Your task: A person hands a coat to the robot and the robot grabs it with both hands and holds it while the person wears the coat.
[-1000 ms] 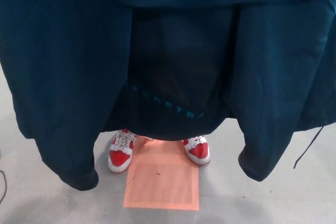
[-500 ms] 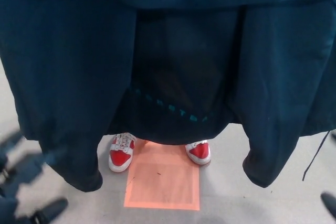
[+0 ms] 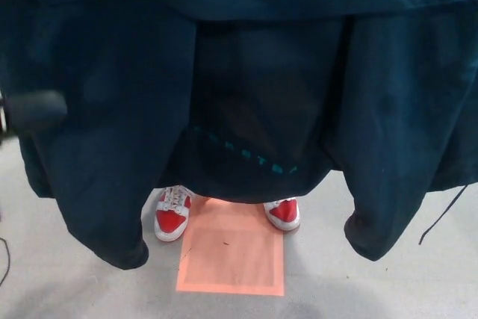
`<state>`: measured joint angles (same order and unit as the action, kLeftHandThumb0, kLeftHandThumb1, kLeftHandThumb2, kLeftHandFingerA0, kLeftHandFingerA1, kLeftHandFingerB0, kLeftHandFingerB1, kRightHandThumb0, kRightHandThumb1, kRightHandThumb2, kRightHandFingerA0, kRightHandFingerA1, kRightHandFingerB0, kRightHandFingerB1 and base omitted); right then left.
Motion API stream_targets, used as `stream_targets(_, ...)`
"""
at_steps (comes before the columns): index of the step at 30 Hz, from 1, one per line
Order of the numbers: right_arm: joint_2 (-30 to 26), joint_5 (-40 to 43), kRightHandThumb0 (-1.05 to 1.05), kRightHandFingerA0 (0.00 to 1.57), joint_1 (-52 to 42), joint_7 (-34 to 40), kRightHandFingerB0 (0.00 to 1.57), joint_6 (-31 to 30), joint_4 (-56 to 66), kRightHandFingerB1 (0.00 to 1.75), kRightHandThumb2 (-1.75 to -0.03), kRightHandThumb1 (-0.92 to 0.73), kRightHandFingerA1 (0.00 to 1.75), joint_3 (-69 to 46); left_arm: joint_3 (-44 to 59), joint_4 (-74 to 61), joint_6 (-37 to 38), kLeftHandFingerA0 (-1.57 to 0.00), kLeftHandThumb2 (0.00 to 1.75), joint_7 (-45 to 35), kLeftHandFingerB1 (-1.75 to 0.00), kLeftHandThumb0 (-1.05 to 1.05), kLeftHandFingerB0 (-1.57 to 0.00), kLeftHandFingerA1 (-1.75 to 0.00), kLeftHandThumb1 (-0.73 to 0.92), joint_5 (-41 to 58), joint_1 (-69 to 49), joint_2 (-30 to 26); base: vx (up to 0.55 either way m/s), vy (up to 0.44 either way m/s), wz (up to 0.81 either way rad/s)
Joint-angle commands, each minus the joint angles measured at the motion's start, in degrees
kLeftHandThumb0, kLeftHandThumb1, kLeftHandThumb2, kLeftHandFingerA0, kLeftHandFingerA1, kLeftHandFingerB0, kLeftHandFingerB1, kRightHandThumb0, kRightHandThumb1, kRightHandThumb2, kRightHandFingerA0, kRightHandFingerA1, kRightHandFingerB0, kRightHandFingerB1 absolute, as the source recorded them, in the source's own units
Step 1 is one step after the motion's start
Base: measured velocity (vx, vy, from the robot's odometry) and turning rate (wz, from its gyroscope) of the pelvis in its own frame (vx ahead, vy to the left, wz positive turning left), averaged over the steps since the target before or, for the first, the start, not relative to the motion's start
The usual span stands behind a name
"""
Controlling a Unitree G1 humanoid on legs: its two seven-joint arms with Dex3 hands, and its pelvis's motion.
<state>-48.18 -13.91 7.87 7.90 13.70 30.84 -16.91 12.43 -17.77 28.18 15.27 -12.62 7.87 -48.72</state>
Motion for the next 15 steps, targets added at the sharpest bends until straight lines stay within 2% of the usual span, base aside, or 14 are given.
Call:
stream_targets(1,-10.58,11.57,-0.81,0.00,22.56,-19.34,0.00,-15.19,-6.50,0.14,-0.98,-0.58,0.25,4.28,-2.81,3.94,-7.20,-0.08,0.91,-14.85,-0.24,-0.83,-0.09,-0.20,0.54,9.69,20.18,-5.38,0.00,0.000,0.00)
stream_targets(2,-10.68,10.28,-0.81,0.00,25.64,-20.52,0.00,-15.30,-8.39,0.14,-0.97,-0.58,0.27,6.16,-4.02,5.39,-7.74,0.00,0.91,-15.99,-0.27,-0.77,-0.09,-0.24,0.50,9.21,22.91,-5.12,0.00,0.000,0.00)
stream_targets(3,-10.67,9.62,-0.81,0.00,27.56,-21.37,0.00,-15.45,-9.55,0.14,-0.97,-0.58,0.27,7.32,-4.74,6.36,-7.98,0.00,0.91,-16.86,-0.27,-0.77,-0.09,-0.24,0.50,9.04,24.58,-4.84,0.00,0.000,0.00)
stream_targets(4,-10.41,8.87,-0.82,0.00,30.27,-22.72,0.00,-15.89,-11.17,0.13,-0.96,-0.58,0.26,9.16,-6.02,7.94,-8.38,-0.04,0.60,-18.54,-0.25,-0.80,-0.08,-0.24,0.65,9.27,26.84,-4.39,0.00,0.000,0.00)
stream_targets(5,-10.03,7.38,-0.86,0.01,32.79,-24.23,0.00,-16.79,-12.70,0.10,-0.99,-0.61,0.24,11.25,-7.56,9.59,-9.32,-0.05,0.91,-20.43,-0.25,-0.81,-0.08,-0.19,0.52,9.08,29.27,-3.99,0.00,0.000,0.00)
stream_targets(7,-8.61,3.77,-0.86,0.01,38.95,-27.70,0.00,-18.23,-16.92,0.11,-0.99,-0.60,0.26,16.35,-11.13,13.37,-11.73,-0.06,0.92,-24.83,-0.22,-0.84,-0.06,-0.18,0.53,7.65,34.71,-3.10,0.00,0.000,0.00)
stream_targets(10,-7.19,0.54,-0.86,0.01,44.17,-30.48,0.00,-17.03,-21.91,0.10,-1.00,-0.61,0.25,20.66,-13.76,17.19,-12.84,-0.05,0.93,-27.90,-0.21,-0.83,-0.05,-0.20,0.53,5.03,38.50,-2.90,0.00,0.000,0.00)
stream_targets(15,-4.87,0.93,-0.86,0.01,50.92,-36.93,0.00,-18.90,-28.35,0.08,-0.99,-0.58,0.27,26.25,-18.77,22.44,-15.37,-0.03,0.96,-34.06,-0.23,-0.85,-0.03,-0.17,0.53,1.55,44.54,-2.47,0.00,0.000,0.00)
